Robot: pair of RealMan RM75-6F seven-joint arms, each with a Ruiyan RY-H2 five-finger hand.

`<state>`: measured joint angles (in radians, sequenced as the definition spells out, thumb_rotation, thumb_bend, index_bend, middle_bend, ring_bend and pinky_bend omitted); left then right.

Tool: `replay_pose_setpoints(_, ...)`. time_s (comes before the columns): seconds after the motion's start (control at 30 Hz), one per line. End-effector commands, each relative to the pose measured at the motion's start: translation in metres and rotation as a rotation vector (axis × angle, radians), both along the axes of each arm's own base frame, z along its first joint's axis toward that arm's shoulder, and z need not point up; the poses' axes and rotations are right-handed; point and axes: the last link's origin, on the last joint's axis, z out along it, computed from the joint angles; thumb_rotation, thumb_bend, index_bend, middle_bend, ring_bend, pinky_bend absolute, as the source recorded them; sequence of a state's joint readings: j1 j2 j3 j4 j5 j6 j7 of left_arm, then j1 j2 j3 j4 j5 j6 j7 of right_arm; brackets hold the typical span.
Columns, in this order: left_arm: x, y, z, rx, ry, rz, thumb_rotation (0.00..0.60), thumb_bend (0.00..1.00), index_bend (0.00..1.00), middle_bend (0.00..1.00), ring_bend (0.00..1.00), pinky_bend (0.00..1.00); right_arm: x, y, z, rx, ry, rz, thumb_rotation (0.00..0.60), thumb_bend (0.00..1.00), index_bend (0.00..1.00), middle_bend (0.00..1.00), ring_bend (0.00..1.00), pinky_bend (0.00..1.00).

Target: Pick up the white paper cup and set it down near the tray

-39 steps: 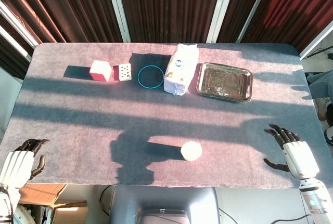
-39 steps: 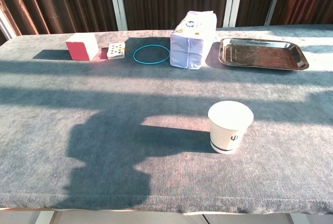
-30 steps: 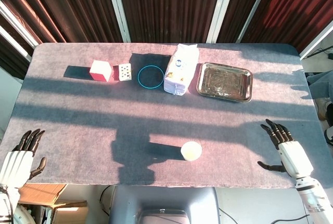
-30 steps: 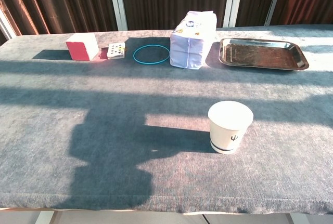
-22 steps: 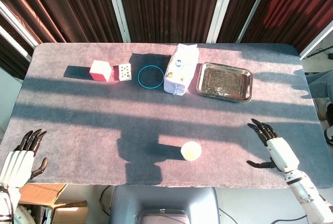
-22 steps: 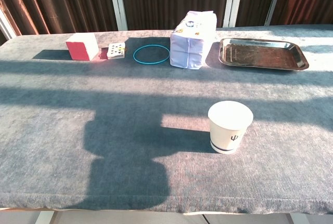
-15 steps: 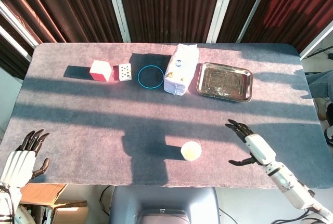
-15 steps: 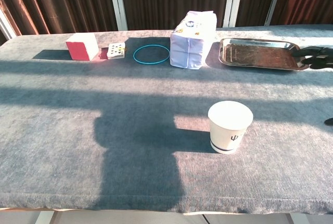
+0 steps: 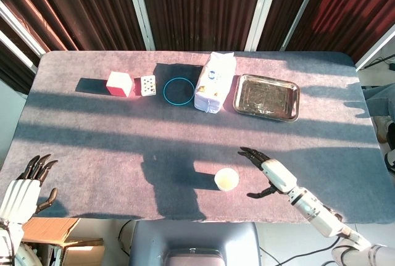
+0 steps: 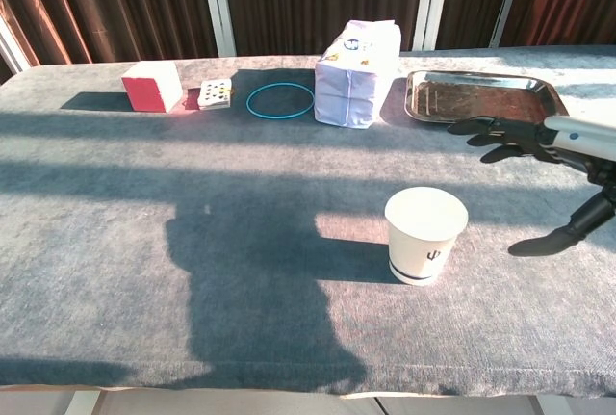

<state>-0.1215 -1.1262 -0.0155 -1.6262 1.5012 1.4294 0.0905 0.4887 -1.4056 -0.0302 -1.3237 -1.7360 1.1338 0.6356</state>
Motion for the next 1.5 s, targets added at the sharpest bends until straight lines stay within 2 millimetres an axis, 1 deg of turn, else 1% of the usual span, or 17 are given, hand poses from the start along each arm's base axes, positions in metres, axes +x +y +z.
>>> replay_pose_setpoints(0.03,0.0,-0.001,0.001,0.001,-0.004,-0.001,0.6,0.41,0.19,0.08,0.02,0.37,0.004,-0.003,-0.007,0.014,0.002,0.0,0.6,0.15,0.2,0.14,0.08,0.23)
replay_pose_setpoints(0.13,-0.001,-0.001,0.002,0.003,-0.008,0.0,0.6,0.41,0.19,0.08,0.02,0.37,0.007,-0.004,-0.014,0.022,0.002,0.001,0.6,0.15,0.23,0.15,0.1,0.25)
replay_pose_setpoints(0.53,-0.002,-0.003,0.006,0.011,-0.027,0.004,0.6,0.41,0.19,0.09,0.02,0.37,0.02,-0.012,-0.04,0.003,-0.028,0.023,0.6,0.15,0.39,0.27,0.24,0.38)
replay_pose_setpoints(0.73,-0.002,-0.003,0.009,0.017,-0.038,0.008,0.6,0.41,0.19,0.09,0.02,0.37,0.024,-0.016,-0.052,-0.015,-0.04,0.026,0.6,0.16,0.51,0.35,0.35,0.48)
replay_pose_setpoints(0.83,-0.002,-0.004,0.01,0.019,-0.041,0.007,0.6,0.41,0.19,0.09,0.02,0.37,0.026,-0.018,-0.056,-0.036,-0.047,0.036,0.6,0.16,0.6,0.41,0.42,0.55)
replay_pose_setpoints(0.9,-0.002,-0.004,0.01,0.021,-0.044,0.006,0.6,0.41,0.19,0.09,0.02,0.37,0.027,-0.019,-0.057,-0.064,-0.054,0.047,0.6,0.16,0.67,0.47,0.49,0.61)
replay_pose_setpoints(0.97,-0.003,-0.004,0.011,0.02,-0.044,0.006,0.6,0.4,0.19,0.09,0.02,0.37,0.027,-0.019,-0.058,-0.086,-0.06,0.053,0.6,0.16,0.72,0.5,0.53,0.65)
replay_pose_setpoints(1.0,-0.003,-0.004,0.011,0.02,-0.045,0.006,0.6,0.4,0.19,0.09,0.02,0.37,0.027,-0.019,-0.058,-0.098,-0.06,0.058,0.6,0.16,0.73,0.51,0.54,0.65)
replay_pose_setpoints(1.13,-0.003,-0.005,0.01,0.017,-0.045,0.006,0.6,0.4,0.19,0.09,0.02,0.37,0.025,-0.021,-0.051,-0.173,-0.041,0.093,0.6,0.16,0.74,0.52,0.54,0.66)
replay_pose_setpoints(1.23,-0.003,-0.004,0.01,0.013,-0.043,0.009,0.6,0.4,0.19,0.09,0.02,0.37,0.024,-0.024,-0.039,-0.288,0.04,0.162,0.6,0.16,0.73,0.52,0.54,0.66)
replay_pose_setpoints(1.37,-0.003,-0.004,0.008,0.005,-0.04,0.014,0.6,0.41,0.19,0.09,0.03,0.37,0.023,-0.026,-0.021,-0.448,0.268,0.28,0.6,0.16,0.71,0.52,0.54,0.66)
replay_pose_setpoints(1.4,-0.003,-0.004,0.008,0.003,-0.038,0.014,0.6,0.41,0.19,0.09,0.03,0.37,0.023,-0.026,-0.015,-0.49,0.354,0.311,0.6,0.16,0.7,0.52,0.53,0.66)
replay_pose_setpoints(1.5,-0.002,-0.003,0.007,0.001,-0.035,0.017,0.6,0.41,0.19,0.09,0.03,0.37,0.028,-0.025,-0.004,-0.577,0.548,0.365,0.6,0.16,0.68,0.52,0.52,0.65)
